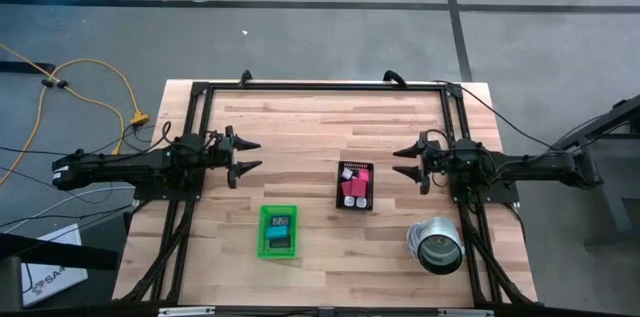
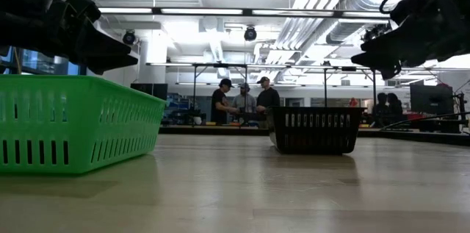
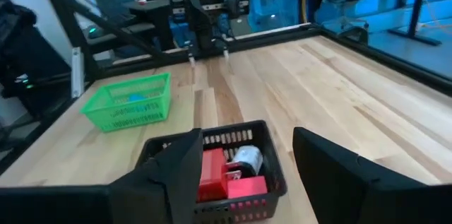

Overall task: Pick & Place Office items
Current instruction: Return to Home Position

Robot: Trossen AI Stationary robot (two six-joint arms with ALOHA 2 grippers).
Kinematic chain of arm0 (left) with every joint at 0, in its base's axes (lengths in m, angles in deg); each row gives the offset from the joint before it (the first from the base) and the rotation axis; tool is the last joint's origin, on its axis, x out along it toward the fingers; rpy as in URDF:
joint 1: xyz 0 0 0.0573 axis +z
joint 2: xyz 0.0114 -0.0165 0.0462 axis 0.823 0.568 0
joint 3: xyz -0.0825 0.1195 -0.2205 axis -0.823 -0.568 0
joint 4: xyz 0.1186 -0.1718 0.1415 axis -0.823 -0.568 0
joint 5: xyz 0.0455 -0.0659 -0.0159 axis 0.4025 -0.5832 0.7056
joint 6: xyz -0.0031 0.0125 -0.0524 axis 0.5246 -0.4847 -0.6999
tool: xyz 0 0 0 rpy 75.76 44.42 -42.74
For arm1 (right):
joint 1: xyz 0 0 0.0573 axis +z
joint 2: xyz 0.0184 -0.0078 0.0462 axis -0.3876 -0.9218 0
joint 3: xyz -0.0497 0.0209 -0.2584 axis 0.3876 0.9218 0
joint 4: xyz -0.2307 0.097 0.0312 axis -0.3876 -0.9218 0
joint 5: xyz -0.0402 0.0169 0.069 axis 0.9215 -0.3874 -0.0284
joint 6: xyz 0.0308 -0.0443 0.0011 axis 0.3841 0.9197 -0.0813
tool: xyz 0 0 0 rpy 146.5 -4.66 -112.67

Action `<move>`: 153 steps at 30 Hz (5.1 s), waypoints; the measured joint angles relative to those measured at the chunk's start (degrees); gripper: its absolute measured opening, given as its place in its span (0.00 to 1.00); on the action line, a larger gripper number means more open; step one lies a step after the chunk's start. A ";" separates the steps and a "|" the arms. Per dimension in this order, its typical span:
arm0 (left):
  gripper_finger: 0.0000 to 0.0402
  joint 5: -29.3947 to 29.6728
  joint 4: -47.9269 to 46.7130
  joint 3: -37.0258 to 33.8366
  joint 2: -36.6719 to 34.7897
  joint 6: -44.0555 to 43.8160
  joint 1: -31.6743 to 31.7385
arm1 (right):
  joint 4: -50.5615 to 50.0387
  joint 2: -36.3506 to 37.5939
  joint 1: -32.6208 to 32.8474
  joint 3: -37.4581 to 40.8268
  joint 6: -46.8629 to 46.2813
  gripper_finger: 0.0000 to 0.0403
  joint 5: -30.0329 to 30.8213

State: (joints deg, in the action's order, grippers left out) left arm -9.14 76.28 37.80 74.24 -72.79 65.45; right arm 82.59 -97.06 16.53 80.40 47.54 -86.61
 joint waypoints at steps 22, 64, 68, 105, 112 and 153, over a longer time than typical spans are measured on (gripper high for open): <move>0.63 0.00 0.02 0.00 0.00 0.00 0.00 | -10.83 9.23 0.01 0.09 0.31 0.51 0.87; 0.63 0.00 0.02 0.00 0.00 0.00 -0.02 | -10.17 9.16 0.01 0.22 1.64 0.51 0.91; 0.63 0.00 0.02 0.00 0.00 -0.02 -0.02 | -10.12 9.16 0.01 0.22 1.64 0.51 0.91; 0.63 0.00 0.00 0.00 0.00 0.00 -0.02 | -9.93 9.16 0.00 0.22 1.63 0.51 0.91; 0.63 0.00 0.01 0.00 0.00 0.00 -0.02 | -9.93 9.16 0.00 0.22 1.64 0.51 0.91; 0.63 0.00 0.01 0.00 0.01 0.00 -0.02 | -9.93 9.16 -0.01 0.22 1.64 0.51 0.91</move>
State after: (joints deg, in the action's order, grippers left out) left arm -9.14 76.29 37.80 74.24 -72.79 65.43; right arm 72.66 -87.90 16.52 80.62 49.19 -85.70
